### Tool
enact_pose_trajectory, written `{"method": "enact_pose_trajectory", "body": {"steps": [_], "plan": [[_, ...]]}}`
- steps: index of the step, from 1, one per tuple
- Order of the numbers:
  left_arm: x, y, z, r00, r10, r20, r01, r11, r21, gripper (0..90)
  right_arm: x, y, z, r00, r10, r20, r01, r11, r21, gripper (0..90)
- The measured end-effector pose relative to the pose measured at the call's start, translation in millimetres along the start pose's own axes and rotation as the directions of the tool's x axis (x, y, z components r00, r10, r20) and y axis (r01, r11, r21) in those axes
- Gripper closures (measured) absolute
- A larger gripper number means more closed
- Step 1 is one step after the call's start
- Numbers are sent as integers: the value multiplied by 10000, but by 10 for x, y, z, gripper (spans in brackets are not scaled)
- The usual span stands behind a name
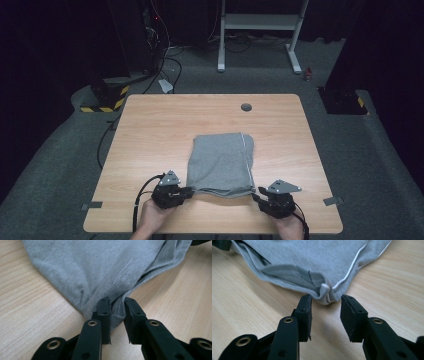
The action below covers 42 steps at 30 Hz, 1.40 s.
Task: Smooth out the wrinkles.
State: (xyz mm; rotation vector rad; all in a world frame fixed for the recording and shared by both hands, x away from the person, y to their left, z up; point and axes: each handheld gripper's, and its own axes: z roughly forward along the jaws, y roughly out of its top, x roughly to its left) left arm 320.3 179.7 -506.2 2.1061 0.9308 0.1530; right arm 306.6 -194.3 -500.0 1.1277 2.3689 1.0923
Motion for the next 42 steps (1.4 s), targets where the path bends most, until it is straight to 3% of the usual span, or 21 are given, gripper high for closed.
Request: {"method": "enact_pose_trajectory", "body": {"steps": [4, 8, 11, 17, 20, 22, 24, 28, 34, 37, 40, 42], "plan": [[5, -1, -106, 9999, -148, 59, 150, 9994, -315, 698, -19, 47, -101, 9997, 165, -180, -173, 9988, -461, 610], [20, 31, -150, 9996, -275, 91, 279, 9982, -524, 682, -27, 104, -109, 9995, 313, -70, -316, 9979, -571, 649], [34, 98, -90, 9996, -241, -148, 233, 9985, -504, 645, -6, 209, 23, 9991, 359, 209, -353, 9990, -280, 704], [34, 170, 85, 9991, -97, -417, 88, 9997, -209, 592, -15, 310, 328, 9962, 549, 683, -565, 9982, 212, 649], [33, 165, 165, 9984, 116, -545, -106, 9998, 194, 563, -18, 314, 452, 9944, 661, 822, -715, 9954, 640, 654], [17, 151, 199, 9971, 346, -679, -312, 9982, 504, 561, 1, 298, 495, 9942, 306, 1027, -399, 9952, 893, 724], [11, 131, 210, 9953, 587, -769, -531, 9960, 722, 567, 7, 295, 477, 9937, 54, 1122, -166, 9950, 986, 805], [-24, 91, 194, 9891, 1066, -1018, -984, 9918, 820, 584, 5, 284, 441, 9880, -504, 1460, 324, 9918, 1235, 837], [-85, 77, 152, 9862, 1263, -1069, -1138, 9867, 1164, 568, -38, 249, 270, 9865, -114, 1636, 24, 9985, 551, 834], [-77, 89, 130, 9880, 1206, -966, -1091, 9872, 1163, 512, -40, 222, 267, 9886, -162, 1497, 45, 9969, 780, 819], [-7, 118, 68, 9952, 449, -872, -403, 9977, 540, 462, -46, 228, 255, 9900, -9, 1411, -79, 9980, 624, 767], [23, 135, 62, 9952, 284, -938, -249, 9990, 376, 453, -45, 247, 250, 9903, 67, 1390, -145, 9984, 553, 746]]}}
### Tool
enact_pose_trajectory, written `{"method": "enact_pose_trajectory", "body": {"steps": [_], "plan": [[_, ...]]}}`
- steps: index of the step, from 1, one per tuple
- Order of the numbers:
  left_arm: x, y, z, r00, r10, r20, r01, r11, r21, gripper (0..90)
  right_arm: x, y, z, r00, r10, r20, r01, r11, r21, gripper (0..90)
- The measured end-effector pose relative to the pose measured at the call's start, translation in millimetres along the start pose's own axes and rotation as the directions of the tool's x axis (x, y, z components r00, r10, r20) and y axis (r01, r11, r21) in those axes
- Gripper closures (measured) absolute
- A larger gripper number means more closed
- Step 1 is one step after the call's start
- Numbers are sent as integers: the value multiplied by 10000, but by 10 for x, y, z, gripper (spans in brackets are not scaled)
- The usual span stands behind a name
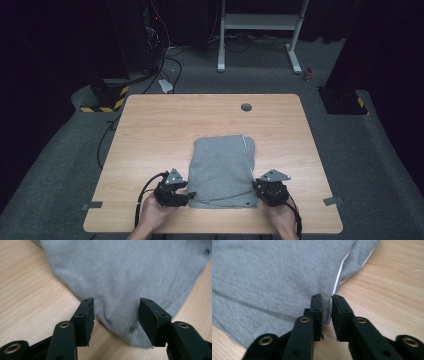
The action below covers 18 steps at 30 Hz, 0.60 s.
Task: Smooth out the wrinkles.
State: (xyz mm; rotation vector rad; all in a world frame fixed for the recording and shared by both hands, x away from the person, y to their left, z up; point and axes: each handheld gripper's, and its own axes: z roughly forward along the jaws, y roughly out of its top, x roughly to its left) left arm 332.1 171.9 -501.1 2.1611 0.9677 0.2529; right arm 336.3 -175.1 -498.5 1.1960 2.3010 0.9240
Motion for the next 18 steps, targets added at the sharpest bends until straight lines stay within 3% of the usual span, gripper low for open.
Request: {"method": "enact_pose_trajectory", "body": {"steps": [2, 5, 9, 10, 11, 12, 13, 14, 16, 18], "plan": [[90, 75, 39, 9985, -481, -280, 473, 9985, -279, 455, 8, 91, 22, 9999, 42, 100, -39, 9996, -270, 684], [171, 178, 144, 9950, -760, -652, 737, 9966, -372, 462, 0, 210, 122, 9997, 160, 182, -155, 9995, -273, 667], [227, 275, 280, 9918, -953, -846, 930, 9952, -297, 468, -48, 323, 287, 9986, 464, 242, -466, 9989, 57, 660], [262, 308, 363, 9893, -1045, -1016, 1021, 9944, -283, 484, -75, 351, 370, 9978, 553, 367, -565, 9979, 308, 712], [262, 308, 363, 9893, -1045, -1016, 1021, 9944, -283, 515, -75, 351, 370, 9978, 553, 367, -565, 9979, 308, 712], [283, 301, 428, 9874, -1265, -951, 1257, 9920, -148, 566, -109, 344, 433, 9979, 558, 343, -576, 9969, 534, 823], [283, 301, 428, 9874, -1265, -951, 1257, 9920, -148, 617, -112, 334, 436, 9981, 522, 337, -540, 9971, 546, 849], [281, 292, 425, 9885, -904, -1211, 898, 9959, -98, 694, -111, 317, 428, 9984, 472, 321, -488, 9974, 533, 857], [285, 281, 399, 9899, -816, -1160, 835, 9964, 121, 830, -104, 279, 386, 9988, 340, 356, -360, 9977, 581, 862], [266, 264, 359, 9918, -706, -1063, 750, 9965, 374, 884, -117, 226, 328, 9988, 256, 423, -280, 9979, 592, 863]]}}
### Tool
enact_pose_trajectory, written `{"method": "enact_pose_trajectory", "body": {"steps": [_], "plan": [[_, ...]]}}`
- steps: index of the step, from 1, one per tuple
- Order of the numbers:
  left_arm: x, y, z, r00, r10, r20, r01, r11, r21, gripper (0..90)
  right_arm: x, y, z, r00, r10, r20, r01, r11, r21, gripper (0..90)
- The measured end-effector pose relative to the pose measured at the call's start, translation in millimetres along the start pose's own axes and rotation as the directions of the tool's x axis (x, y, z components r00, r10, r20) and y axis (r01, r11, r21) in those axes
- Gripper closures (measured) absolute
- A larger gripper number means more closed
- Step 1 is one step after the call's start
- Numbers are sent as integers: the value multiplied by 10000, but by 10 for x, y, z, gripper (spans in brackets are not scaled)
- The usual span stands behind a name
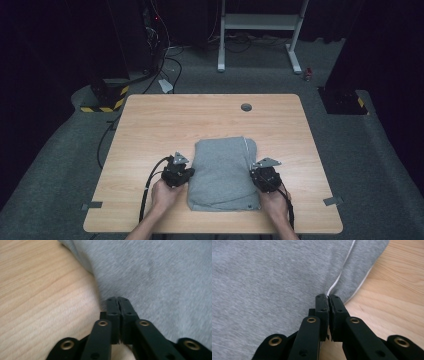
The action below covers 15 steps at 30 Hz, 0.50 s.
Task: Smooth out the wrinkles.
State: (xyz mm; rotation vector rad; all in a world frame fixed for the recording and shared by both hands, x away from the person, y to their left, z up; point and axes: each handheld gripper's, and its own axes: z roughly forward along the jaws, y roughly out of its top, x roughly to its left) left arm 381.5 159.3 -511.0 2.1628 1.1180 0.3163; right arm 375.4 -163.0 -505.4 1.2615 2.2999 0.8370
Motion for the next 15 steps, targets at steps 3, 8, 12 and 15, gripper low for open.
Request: {"method": "enact_pose_trajectory", "body": {"steps": [3, 8, 12, 15], "plan": [[-73, -72, -78, 9992, 241, 307, -247, 9995, 210, 891, -50, -102, -76, 9995, 143, -276, -144, 9999, -16, 861], [-29, -121, -208, 9962, -228, 844, 236, 9997, -91, 737, -13, -192, -187, 9964, 14, -853, -20, 10000, -67, 736], [218, -8, -188, 9918, -1210, 422, 1231, 9911, -502, 603, -36, -56, -200, 9957, 387, -839, -432, 9977, -518, 716], [351, 116, -91, 9872, -1596, 60, 1597, 9859, -508, 590, -26, 86, -127, 9967, 453, -667, -498, 9964, -680, 717]]}}
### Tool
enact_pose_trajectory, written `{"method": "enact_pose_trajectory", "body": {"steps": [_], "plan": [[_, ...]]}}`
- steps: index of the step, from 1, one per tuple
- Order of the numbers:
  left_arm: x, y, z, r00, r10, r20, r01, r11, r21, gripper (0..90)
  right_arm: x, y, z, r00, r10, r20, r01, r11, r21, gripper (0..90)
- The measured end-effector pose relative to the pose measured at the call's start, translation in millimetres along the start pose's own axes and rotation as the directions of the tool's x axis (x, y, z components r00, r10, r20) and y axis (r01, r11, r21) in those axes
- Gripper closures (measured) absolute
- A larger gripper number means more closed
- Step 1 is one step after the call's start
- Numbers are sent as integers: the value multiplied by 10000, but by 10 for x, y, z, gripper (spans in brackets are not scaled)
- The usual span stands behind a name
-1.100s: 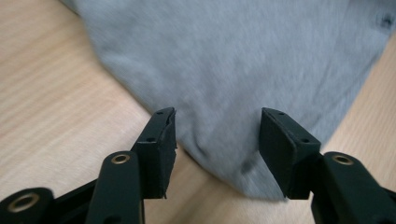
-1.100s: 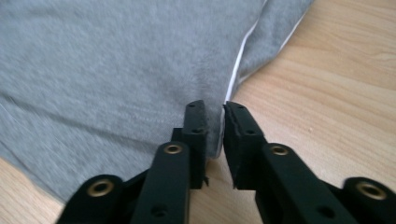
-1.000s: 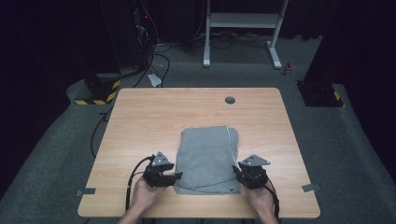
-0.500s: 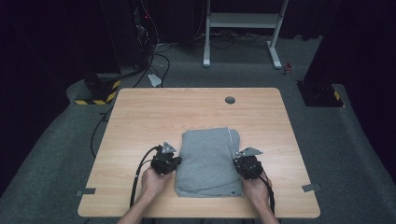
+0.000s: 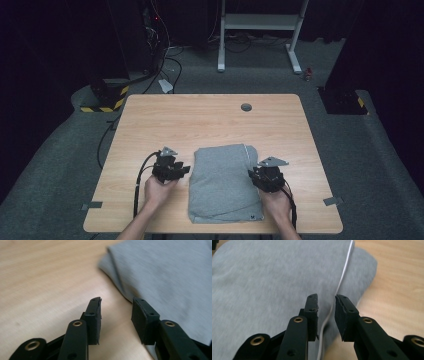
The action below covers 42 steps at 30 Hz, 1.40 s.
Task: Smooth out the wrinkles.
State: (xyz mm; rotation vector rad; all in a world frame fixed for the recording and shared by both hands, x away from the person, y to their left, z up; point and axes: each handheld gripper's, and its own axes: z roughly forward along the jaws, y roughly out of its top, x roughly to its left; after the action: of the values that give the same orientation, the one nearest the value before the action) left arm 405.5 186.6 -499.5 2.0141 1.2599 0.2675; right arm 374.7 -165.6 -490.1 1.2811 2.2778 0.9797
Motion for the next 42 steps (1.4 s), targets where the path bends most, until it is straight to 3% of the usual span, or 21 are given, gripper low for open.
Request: {"method": "enact_pose_trajectory", "body": {"steps": [6, 11, 15, 17, 21, 25, 27, 33, 37, 40, 42], "plan": [[101, 226, 230, 9993, -347, -155, 346, 9994, -50, 554, -38, 178, 196, 9987, 416, 277, -414, 9991, -74, 713], [117, 314, 393, 9988, -396, -295, 394, 9992, -68, 534, -66, 216, 247, 9976, 594, 351, -592, 9982, -60, 708], [130, 344, 476, 9973, -738, 63, 739, 9971, -155, 529, -78, 217, 280, 9980, 570, 262, -571, 9983, 60, 705], [88, 374, 519, 9981, -580, 225, 587, 9979, -280, 539, -88, 215, 293, 9981, 583, 211, -586, 9982, 108, 706], [93, 364, 575, 9958, -733, 548, 747, 9969, -240, 632, -132, 210, 326, 9974, 727, 5, -727, 9971, 211, 713], [64, 368, 591, 9974, -525, 486, 528, 9986, -59, 812, -143, 212, 352, 9975, 688, -179, -682, 9972, 297, 795], [79, 371, 585, 9973, -540, 499, 542, 9985, -19, 861, -133, 219, 350, 9980, 614, -176, -608, 9977, 303, 818], [152, 412, 434, 9979, -582, 291, 595, 9971, -467, 880, -152, 226, 234, 9985, 544, -11, -544, 9984, -127, 834], [154, 537, 332, 9998, 151, -162, -158, 9989, -449, 882, -181, 233, 147, 9988, 452, 173, -447, 9985, -302, 840], [132, 632, 326, 9984, 445, -354, -462, 9977, -505, 881, -200, 214, 198, 9985, 430, 344, -427, 9990, -92, 840], [119, 658, 360, 9986, 379, -382, -395, 9983, -426, 874, -210, 203, 247, 9976, 564, 397, -567, 9984, 54, 834]]}}
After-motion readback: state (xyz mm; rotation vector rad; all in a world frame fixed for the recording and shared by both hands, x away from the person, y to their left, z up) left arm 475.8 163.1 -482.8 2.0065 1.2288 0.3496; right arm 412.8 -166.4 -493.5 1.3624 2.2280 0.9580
